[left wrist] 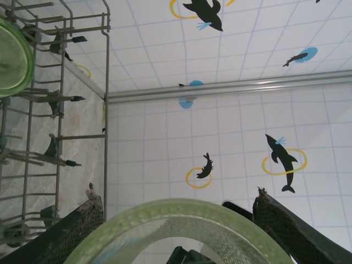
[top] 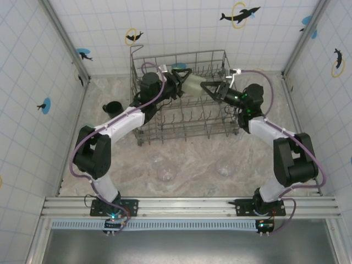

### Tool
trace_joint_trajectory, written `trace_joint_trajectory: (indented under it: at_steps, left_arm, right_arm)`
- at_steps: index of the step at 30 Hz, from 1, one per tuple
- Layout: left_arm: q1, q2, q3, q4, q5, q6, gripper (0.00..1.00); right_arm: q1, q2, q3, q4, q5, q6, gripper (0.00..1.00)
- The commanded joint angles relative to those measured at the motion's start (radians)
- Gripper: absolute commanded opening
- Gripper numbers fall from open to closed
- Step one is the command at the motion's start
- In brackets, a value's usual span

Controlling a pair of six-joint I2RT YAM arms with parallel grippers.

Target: Load the cups into the dish rack

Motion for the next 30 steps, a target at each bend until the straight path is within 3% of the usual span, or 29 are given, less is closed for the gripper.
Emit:
trace_joint_trajectory:
  at_steps: [1, 7, 14, 19, 23, 27, 30]
  left_arm:
    - [0.003, 0.032, 0.109, -0.029, -0.001, 0.069, 0.04]
    - [-0.003, 0.131, 0.318, -0.192, -0.072, 0.247, 0.03]
    - [-0.043, 0.330, 0.644, -0.367, -0.180, 0.509, 0.01]
    - [-0.079, 0.480, 0.839, -0.366, -0.221, 0.668, 0.02]
    - [-0.100, 0.533, 0.854, -0.304, -0.287, 0.764, 0.02]
    - [-0.152, 0.568, 0.855, -0.244, -0.430, 0.937, 0.01]
    - [-0.184, 0.634, 0.868, -0.175, -0.477, 1.007, 0.00]
  right_arm:
    - [-0.037, -0.113, -0.009, -0.188, 0.019, -0.166, 0.41]
    - [-0.137, -0.251, -0.024, -0.477, 0.103, -0.368, 0.55]
    - [-0.262, -0.379, -0.086, -0.656, 0.224, -0.495, 0.65]
    - [-0.305, -0.458, -0.139, -0.795, 0.394, -0.624, 0.75]
    - [-0.329, -0.512, -0.194, -0.823, 0.466, -0.655, 0.88]
    - [-0.338, -0.553, -0.238, -0.821, 0.546, -0.670, 0.89]
    - [-0.342, -0.585, -0.273, -0.802, 0.593, -0.685, 0.90]
